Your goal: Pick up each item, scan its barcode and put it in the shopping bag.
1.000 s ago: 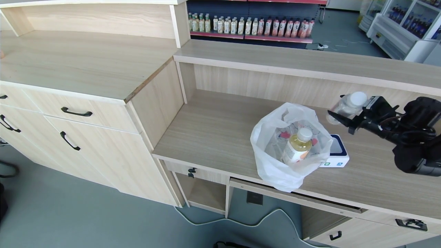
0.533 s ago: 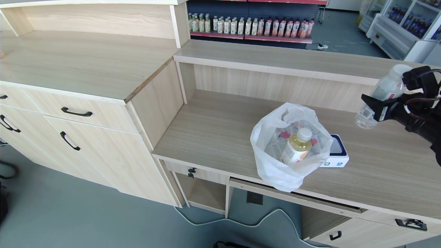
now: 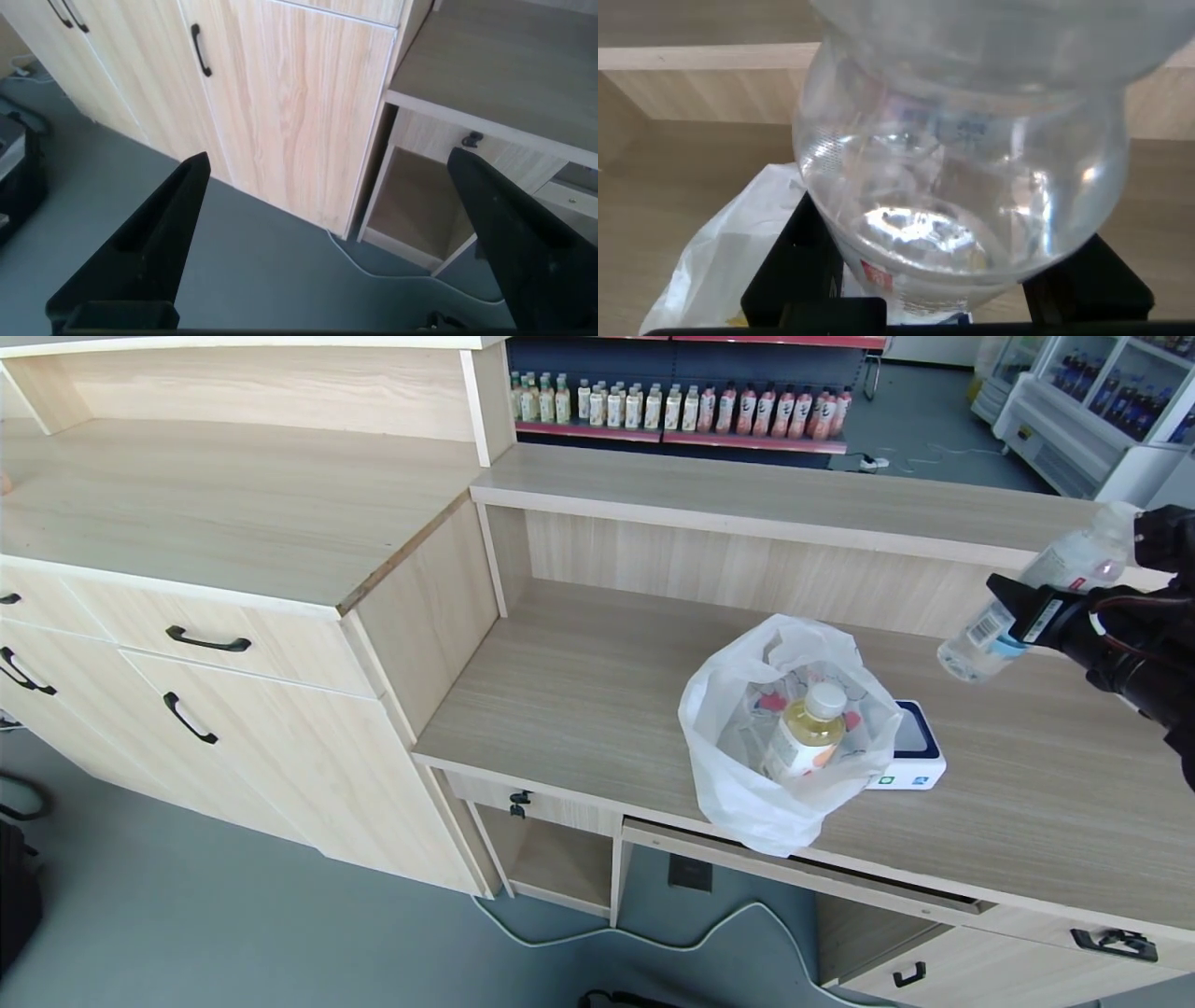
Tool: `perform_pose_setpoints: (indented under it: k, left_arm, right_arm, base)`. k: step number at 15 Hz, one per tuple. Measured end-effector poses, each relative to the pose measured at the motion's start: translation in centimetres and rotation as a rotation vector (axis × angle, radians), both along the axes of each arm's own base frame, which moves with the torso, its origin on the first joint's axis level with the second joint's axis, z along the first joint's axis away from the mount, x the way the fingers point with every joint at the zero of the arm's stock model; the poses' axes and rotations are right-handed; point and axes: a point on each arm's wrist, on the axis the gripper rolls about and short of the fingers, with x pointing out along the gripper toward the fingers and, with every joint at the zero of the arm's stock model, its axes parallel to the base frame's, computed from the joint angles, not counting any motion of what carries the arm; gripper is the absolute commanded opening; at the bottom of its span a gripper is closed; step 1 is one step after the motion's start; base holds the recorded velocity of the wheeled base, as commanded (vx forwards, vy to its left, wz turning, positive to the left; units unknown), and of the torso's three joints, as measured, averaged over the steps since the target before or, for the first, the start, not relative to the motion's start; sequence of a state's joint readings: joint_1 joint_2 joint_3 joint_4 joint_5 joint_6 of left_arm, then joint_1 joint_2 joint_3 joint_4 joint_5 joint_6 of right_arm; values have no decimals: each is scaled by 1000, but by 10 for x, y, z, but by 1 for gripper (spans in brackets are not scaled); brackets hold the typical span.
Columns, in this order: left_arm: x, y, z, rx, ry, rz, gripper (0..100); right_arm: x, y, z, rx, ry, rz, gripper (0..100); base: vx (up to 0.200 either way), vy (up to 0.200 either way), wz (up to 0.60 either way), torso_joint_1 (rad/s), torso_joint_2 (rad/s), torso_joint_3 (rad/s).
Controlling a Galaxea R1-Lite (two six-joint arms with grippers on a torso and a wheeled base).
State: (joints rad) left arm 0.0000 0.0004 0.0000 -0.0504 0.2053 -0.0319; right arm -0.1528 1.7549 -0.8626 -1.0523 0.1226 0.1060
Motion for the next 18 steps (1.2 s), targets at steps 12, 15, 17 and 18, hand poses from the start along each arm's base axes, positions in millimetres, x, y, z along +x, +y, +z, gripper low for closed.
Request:
perform_pose_setpoints:
  k: [12, 15, 17, 18]
  left_arm:
    - [0, 0, 0, -5, 1, -1, 100]
    - [0, 0, 0, -3, 1, -4, 100]
    - [0, 0, 0, -3, 1, -5, 100]
    - [0, 0, 0, -5, 2, -4, 100]
  right_arm:
    - [16, 15, -17, 15, 45, 51, 0]
    - [17, 15, -18, 15, 50, 55, 0]
    - [20, 15, -17, 14, 38, 51, 0]
    - [22, 19, -21, 16, 57, 63, 0]
  base:
    - [0, 0, 0, 0, 0, 0]
    - [0, 200, 0, -1, 1, 4]
    - [0, 200, 0, 17, 5, 0]
    - [0, 0, 0, 0, 0, 0]
